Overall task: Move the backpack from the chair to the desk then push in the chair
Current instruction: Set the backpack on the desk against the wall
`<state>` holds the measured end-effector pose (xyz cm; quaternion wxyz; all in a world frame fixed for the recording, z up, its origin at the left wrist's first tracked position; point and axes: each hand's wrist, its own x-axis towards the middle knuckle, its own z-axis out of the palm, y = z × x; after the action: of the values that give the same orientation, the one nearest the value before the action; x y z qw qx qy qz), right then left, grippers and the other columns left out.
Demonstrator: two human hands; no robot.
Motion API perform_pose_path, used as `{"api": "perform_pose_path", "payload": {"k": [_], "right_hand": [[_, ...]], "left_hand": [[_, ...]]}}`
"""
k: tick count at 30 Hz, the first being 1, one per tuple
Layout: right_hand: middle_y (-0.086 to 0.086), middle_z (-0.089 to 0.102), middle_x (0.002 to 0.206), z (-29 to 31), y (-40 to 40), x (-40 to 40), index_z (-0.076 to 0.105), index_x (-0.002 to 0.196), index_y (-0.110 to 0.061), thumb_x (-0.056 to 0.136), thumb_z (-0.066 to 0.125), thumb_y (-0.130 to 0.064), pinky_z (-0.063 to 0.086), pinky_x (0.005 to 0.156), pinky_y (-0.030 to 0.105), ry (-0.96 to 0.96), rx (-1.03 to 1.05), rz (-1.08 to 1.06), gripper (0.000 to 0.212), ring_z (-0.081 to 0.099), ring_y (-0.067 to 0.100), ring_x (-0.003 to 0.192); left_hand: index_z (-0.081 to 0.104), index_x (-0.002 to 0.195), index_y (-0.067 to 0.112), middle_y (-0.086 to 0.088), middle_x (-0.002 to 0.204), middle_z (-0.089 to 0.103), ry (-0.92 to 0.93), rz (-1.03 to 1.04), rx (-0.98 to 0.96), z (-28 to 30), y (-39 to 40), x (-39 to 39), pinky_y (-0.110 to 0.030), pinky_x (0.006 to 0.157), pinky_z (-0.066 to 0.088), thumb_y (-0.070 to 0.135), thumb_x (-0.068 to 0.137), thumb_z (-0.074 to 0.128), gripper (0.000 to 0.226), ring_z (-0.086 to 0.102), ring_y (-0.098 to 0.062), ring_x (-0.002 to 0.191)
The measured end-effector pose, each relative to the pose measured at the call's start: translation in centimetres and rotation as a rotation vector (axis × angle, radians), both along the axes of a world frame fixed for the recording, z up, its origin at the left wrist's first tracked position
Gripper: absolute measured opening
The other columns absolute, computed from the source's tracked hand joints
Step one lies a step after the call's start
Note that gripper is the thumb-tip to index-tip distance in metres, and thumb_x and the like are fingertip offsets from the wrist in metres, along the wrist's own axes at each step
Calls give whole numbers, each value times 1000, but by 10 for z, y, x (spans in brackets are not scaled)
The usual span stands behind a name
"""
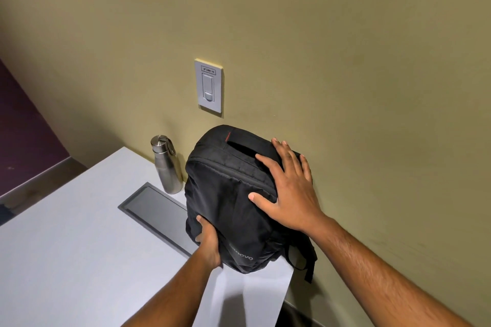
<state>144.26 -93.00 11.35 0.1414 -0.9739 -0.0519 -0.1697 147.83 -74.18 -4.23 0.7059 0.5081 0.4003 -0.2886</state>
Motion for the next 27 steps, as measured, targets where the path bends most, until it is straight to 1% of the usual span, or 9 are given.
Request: {"api": "perform_pose_path", "payload": {"k": [2, 4, 7, 9, 12, 15, 18, 22, 27], "right_hand": [[-6, -6, 178, 4, 1, -3, 26, 160, -45, 87, 56, -73, 2, 132, 57, 15, -5, 5, 84, -10, 15, 164], [-7, -8, 178, 6, 3, -4, 23, 161, -47, 88, 57, -71, 0, 132, 57, 26, 2, 12, 84, -12, 16, 164], [-6, -12, 178, 7, 9, -11, 19, 163, -47, 91, 63, -63, -1, 131, 59, 38, 7, 7, 85, -14, 18, 164], [-4, -15, 178, 6, 12, -17, 16, 164, -46, 92, 66, -59, 0, 131, 60, 52, -24, -8, 89, -17, 20, 163], [-1, -17, 177, 5, 17, -35, 12, 165, -44, 93, 67, -56, 3, 131, 61, 43, -85, -27, 92, -18, 23, 163], [-3, -19, 177, 2, 26, -55, 11, 165, -45, 93, 66, -52, -1, 131, 59, 27, -102, -24, 91, -19, 24, 163], [-6, -18, 177, 0, 36, -74, 14, 165, -44, 94, 67, -47, -1, 131, 58, 37, -150, 24, 89, -19, 24, 163], [-3, -20, 177, 0, 48, -93, 11, 167, -42, 96, 67, -46, 0, 131, 60, 133, -245, 67, 91, -19, 24, 163], [2, -18, 177, -3, 59, -125, 8, 167, -39, 98, 66, -46, 0, 132, 59, 212, -239, 80, 90, -18, 26, 163]], "left_hand": [[16, 163, 19, -15, 167, 26, -84, -44, 104, 7, 8, -4, -66, 122, 25, 83, 92, 19, 96, 31, -43, 150], [17, 163, 16, -14, 168, 25, -191, -100, 263, 14, 17, -6, -63, 122, 27, 70, 100, 22, 83, 31, -42, 151], [12, 163, 14, -10, 173, 5, -338, -266, 492, 24, 36, -13, -59, 126, 15, 59, 105, 27, 75, 10, -37, 158], [10, 163, 12, -10, 173, -3, -440, -381, 632, 30, 50, -15, -57, 127, 11, 55, 107, 30, 74, -1, -34, 159], [11, 163, 8, -14, 172, -3, -605, -516, 826, 38, 73, -26, -54, 127, 12, 54, 106, 35, 76, -4, -34, 159], [9, 163, 9, -14, 172, -3, -729, -661, 997, 47, 87, -39, -52, 128, 12, 56, 105, 37, 80, -4, -35, 159], [7, 163, 9, -15, 172, -4, -772, -767, 1090, 59, 97, -59, -50, 127, 11, 58, 105, 35, 81, -3, -35, 159], [7, 163, 10, -16, 172, -5, -867, -852, 1213, 77, 109, -84, -49, 127, 9, 59, 105, 33, 81, -4, -35, 159], [5, 164, 16, -9, 173, -1, -999, -1041, 1405, 100, 115, -127, -46, 127, 6, 61, 105, 28, 78, -4, -30, 159]]}}
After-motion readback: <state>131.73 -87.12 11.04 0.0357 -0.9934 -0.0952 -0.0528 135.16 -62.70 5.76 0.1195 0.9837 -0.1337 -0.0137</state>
